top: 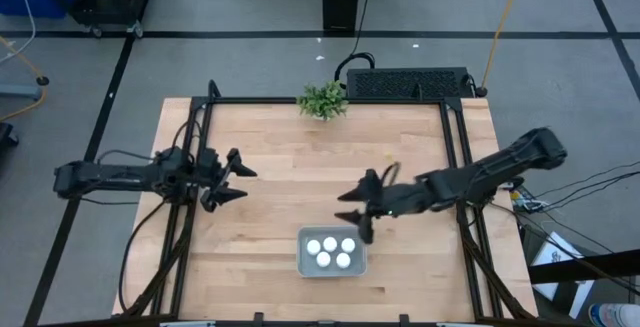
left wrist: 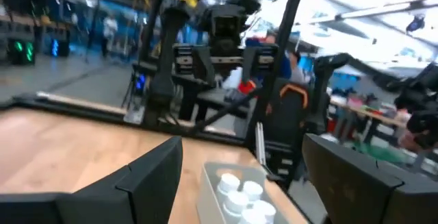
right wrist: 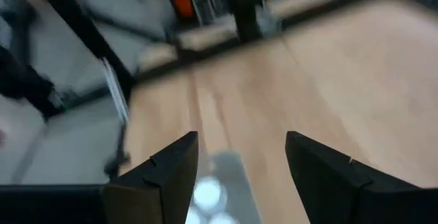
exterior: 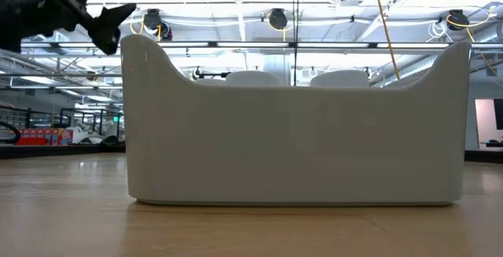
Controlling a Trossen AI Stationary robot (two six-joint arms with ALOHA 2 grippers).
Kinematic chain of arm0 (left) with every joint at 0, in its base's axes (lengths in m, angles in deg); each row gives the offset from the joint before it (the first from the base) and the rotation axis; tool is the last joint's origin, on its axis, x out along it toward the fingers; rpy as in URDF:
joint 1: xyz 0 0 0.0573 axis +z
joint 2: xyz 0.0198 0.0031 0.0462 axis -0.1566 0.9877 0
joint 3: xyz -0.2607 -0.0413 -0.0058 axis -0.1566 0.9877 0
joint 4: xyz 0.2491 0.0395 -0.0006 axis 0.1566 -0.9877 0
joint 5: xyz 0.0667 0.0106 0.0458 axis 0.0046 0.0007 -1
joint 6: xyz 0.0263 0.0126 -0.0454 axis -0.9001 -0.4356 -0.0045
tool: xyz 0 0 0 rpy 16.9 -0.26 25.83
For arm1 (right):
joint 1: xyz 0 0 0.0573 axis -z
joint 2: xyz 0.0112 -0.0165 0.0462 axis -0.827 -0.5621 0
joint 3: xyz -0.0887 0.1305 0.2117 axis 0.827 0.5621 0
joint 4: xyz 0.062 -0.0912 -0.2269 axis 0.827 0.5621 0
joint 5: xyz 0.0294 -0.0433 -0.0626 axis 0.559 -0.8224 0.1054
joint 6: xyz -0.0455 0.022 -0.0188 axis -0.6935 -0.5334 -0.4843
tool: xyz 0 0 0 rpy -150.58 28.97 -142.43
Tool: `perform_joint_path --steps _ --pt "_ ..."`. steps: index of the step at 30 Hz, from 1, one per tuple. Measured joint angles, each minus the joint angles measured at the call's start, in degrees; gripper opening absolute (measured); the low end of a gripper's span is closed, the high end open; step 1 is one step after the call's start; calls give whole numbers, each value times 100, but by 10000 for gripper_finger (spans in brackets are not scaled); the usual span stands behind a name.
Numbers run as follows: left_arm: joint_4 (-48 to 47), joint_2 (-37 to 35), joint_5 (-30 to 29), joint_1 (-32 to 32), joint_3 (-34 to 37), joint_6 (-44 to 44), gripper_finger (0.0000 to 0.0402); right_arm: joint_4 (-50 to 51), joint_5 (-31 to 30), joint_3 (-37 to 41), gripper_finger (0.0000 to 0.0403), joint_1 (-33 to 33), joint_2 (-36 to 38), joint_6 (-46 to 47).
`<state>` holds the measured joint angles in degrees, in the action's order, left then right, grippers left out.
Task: Pick and place pill bottles into a basket
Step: Return to Home Position
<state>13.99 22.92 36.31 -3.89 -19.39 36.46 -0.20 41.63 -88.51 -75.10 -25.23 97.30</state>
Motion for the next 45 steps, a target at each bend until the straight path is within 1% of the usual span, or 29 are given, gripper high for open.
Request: perform_joint_path --steps 2,3,5,7,9,11,13,15,17,19,20,22,24,27,30,33,35,37,39,42,45 --pt "381 -6 -177 -60 300 -18 308 -999 -94 825 213 68 485 -293" --pt "409 2 -260 -89 364 -30 308 -1374 -233 1217 214 105 706 -336" --pt "321 2 -306 -138 339 -200 308 -1737 -337 1978 215 180 1118 -227" --pt "365 2 -262 -196 334 -495 308 -1982 -318 2734 216 254 1560 124" --pt "398 -3 -259 -258 365 -683 308 -2566 -330 3472 216 279 1997 253" --pt "415 2 -342 -295 366 -606 308 -3328 -326 4142 216 279 2373 245" --pt "496 2 -343 -304 366 -586 308 -4032 -314 4696 215 285 2752 -10" --pt "489 0 -178 -304 366 -616 308 -4616 -365 5226 216 279 3150 -307" --pt "417 0 -169 -306 366 -593 308 -5053 -589 5738 217 273 3507 -256" --pt "441 1 -289 -301 366 -570 308 -5403 -772 6141 219 290 3829 -269" --pt "472 0 -304 -301 366 -589 308 -5722 -663 6291 219 286 3965 -365" --pt "565 0 -308 -299 366 -609 308 -5384 -407 6237 219 283 4292 -753" --pt "608 -1 -308 -299 366 -599 308 -5059 -228 6246 219 283 4425 -1015" --pt "643 -40 -294 -291 366 -652 308 -4781 -355 6287 220 296 4912 -1242" --pt "681 -133 -152 -275 366 -778 308 -3878 -477 6291 218 319 5405 -1246" --pt "666 -323 37 -179 366 -711 308 -3425 -474 6293 217 318 6045 -1286" --pt "581 -484 180 -98 366 -723 308 -3156 -476 6295 217 320 6476 -1517" --pt "379 -640 166 1 366 -717 308 -2918 -478 6298 217 320 6948 -1762" --pt "272 -797 211 79 366 -716 308 -2568 -486 6301 216 319 7380 -1753" --pt "135 -1022 385 189 366 -580 308 -1760 -465 6302 215 311 7849 -1499" --pt "43 -1300 404 311 366 -619 308 -1555 -474 6278 218 298 7832 -1441"
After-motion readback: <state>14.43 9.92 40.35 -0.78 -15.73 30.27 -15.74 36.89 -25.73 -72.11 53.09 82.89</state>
